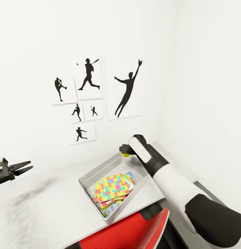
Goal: Put all the toys in the child's room - the three board games (two on the bed and one on the table), the two jigsaw puzzles on the table, and the tennis ball on the table - inside the toy box on the table in the child's room.
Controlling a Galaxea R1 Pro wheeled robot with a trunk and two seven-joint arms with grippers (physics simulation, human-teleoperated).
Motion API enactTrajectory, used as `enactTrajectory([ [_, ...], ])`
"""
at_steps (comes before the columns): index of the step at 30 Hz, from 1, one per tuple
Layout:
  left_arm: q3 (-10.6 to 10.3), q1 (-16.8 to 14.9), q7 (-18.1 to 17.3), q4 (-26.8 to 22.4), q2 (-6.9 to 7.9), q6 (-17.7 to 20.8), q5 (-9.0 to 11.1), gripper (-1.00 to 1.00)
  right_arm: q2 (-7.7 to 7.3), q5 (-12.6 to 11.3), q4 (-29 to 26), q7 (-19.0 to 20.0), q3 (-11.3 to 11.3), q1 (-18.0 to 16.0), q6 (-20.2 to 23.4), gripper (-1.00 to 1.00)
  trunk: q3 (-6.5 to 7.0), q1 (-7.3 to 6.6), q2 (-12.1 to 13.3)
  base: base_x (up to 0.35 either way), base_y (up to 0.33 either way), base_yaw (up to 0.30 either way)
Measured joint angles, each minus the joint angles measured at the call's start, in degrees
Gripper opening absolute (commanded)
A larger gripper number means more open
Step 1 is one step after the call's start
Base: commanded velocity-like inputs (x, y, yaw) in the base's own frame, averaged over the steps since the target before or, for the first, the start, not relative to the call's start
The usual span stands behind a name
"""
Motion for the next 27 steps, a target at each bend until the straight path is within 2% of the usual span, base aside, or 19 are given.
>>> enactTrajectory([
  [9, 0.00, 0.00, 0.00, -0.02, 0.09, 0.03, 0.00, 1.00, 0.00, 0.08, -0.07, 0.00, -0.03, -0.01, -0.08, -1.00, -0.85, 0.00, 0.00, 0.000, 0.000, 0.000],
  [15, 0.00, 0.00, 0.00, -0.02, 0.09, 0.03, 0.00, 1.00, 0.00, 0.39, 0.12, -0.03, 0.11, -0.01, -3.18, -1.00, -1.42, 0.00, 0.00, 0.000, 0.000, 0.000],
  [17, 0.00, 0.00, 0.00, -0.02, 0.09, 0.03, 0.00, 1.00, 0.00, 1.90, 0.17, -0.05, 0.17, 0.00, -3.71, -1.00, -1.61, 0.00, 0.00, 0.000, 0.000, 0.000],
  [20, 0.00, 0.00, 0.00, -0.02, 0.09, 0.03, 0.00, 1.00, 0.00, 5.74, 0.37, -0.04, 0.09, 0.00, -4.76, -1.00, -1.89, 0.00, 0.00, 0.000, 0.000, 0.000],
  [22, 0.00, 0.00, 0.00, -0.02, 0.09, 0.03, 0.00, 1.00, 0.00, 7.15, 0.70, 0.01, 0.02, 0.00, -5.25, -1.00, -2.08, 0.00, 0.00, 0.000, 0.000, 0.000],
  [27, 0.00, 0.00, 0.00, -0.02, 0.09, 0.03, 0.00, 1.00, 0.00, 8.55, 2.07, 2.17, -0.04, 0.00, -5.89, -1.00, -2.55, 0.00, 0.00, 0.000, 0.000, 0.000],
])
